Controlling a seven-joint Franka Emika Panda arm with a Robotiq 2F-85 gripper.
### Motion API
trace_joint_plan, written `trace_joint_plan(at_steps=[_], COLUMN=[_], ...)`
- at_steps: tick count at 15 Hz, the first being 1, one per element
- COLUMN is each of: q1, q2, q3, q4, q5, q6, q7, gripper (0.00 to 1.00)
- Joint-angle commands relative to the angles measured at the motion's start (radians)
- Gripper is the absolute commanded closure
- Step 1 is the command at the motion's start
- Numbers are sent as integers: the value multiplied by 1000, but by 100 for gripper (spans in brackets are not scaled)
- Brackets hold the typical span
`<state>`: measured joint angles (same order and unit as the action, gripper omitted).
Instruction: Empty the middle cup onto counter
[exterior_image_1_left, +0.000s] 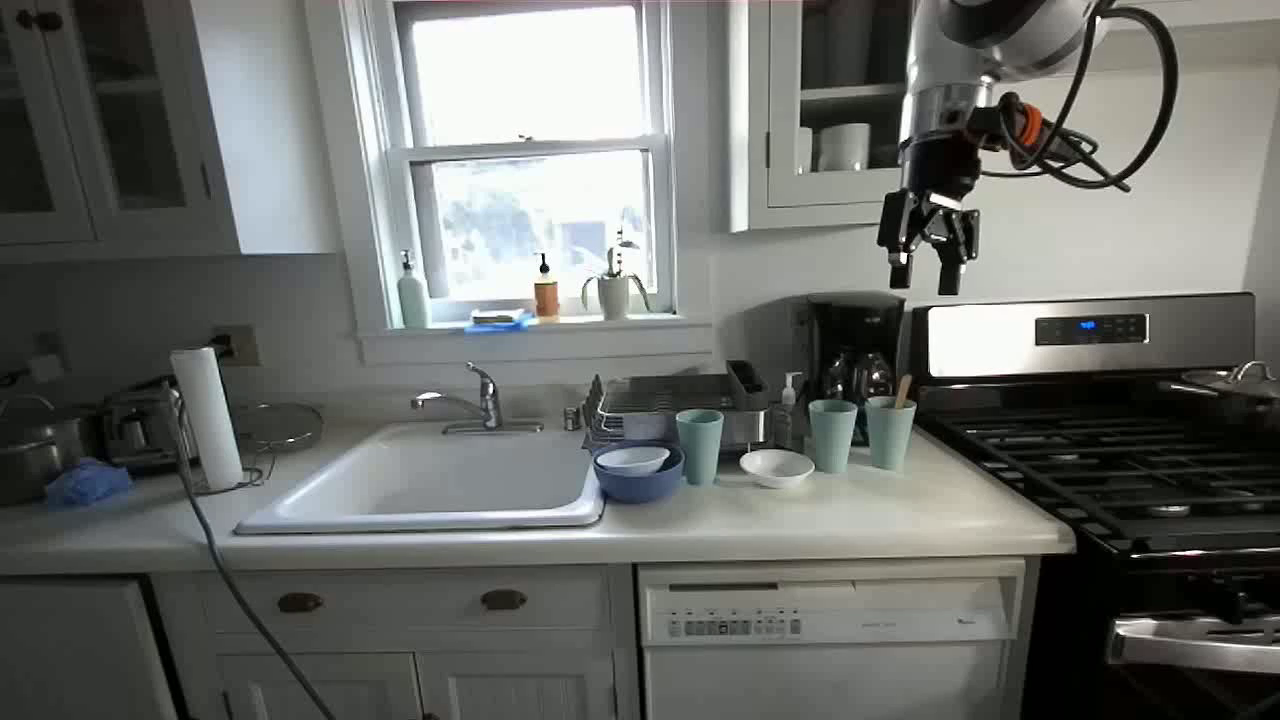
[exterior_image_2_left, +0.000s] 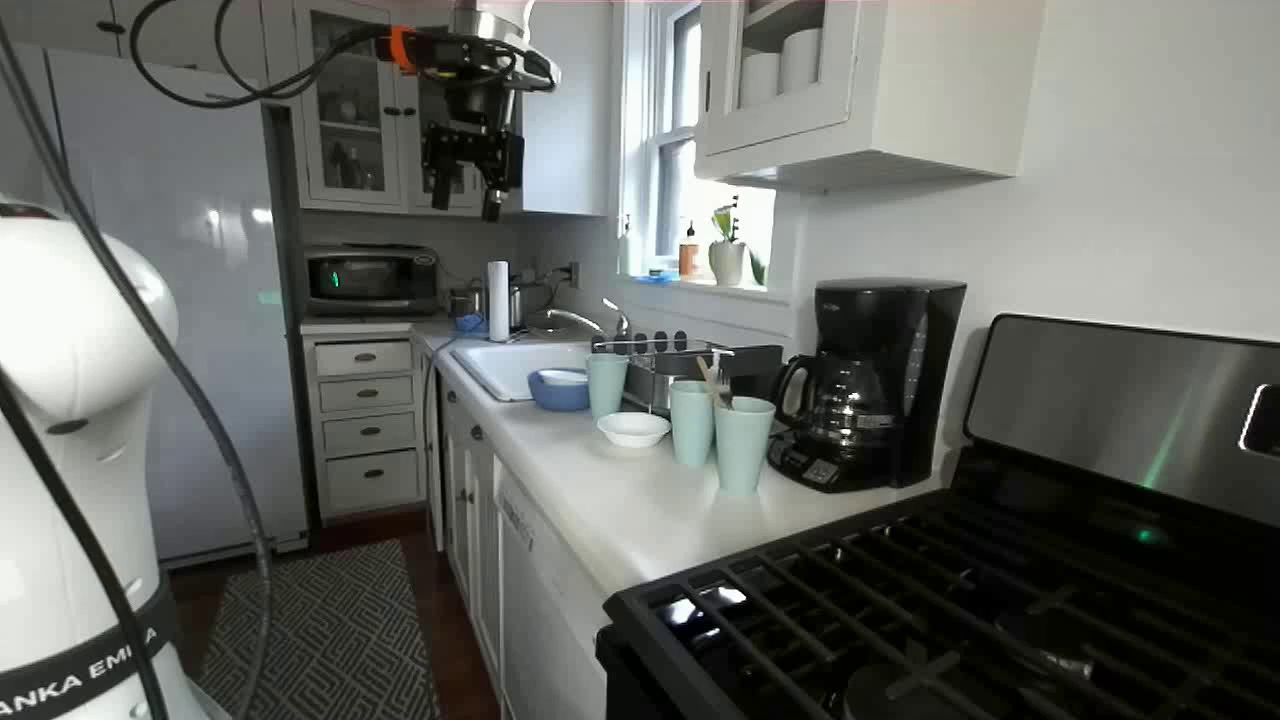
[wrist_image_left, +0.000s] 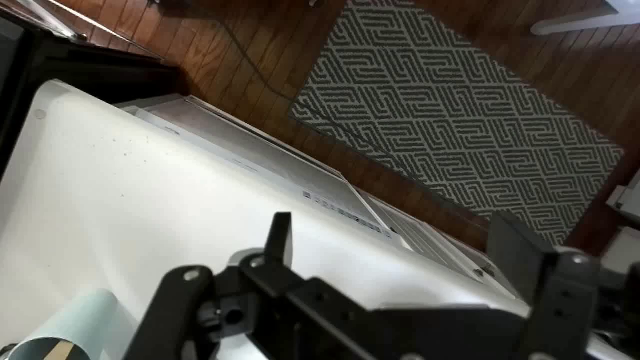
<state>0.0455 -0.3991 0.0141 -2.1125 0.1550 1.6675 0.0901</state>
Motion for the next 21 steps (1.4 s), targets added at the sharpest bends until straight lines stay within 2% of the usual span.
trace_joint_plan(at_steps=[1,8,11,15,21], q1=[-10,-10,-26,-41,-63], q2=[1,1,91,198,358], q3=[8,8,10,3,-30], q4=[2,2,66,104,160], q5=[3,3,-85,-170,-191], q6=[-2,-2,53,214,445], q7=[-3,-3,-28,-47,-76], gripper=[0,0,0,0,0])
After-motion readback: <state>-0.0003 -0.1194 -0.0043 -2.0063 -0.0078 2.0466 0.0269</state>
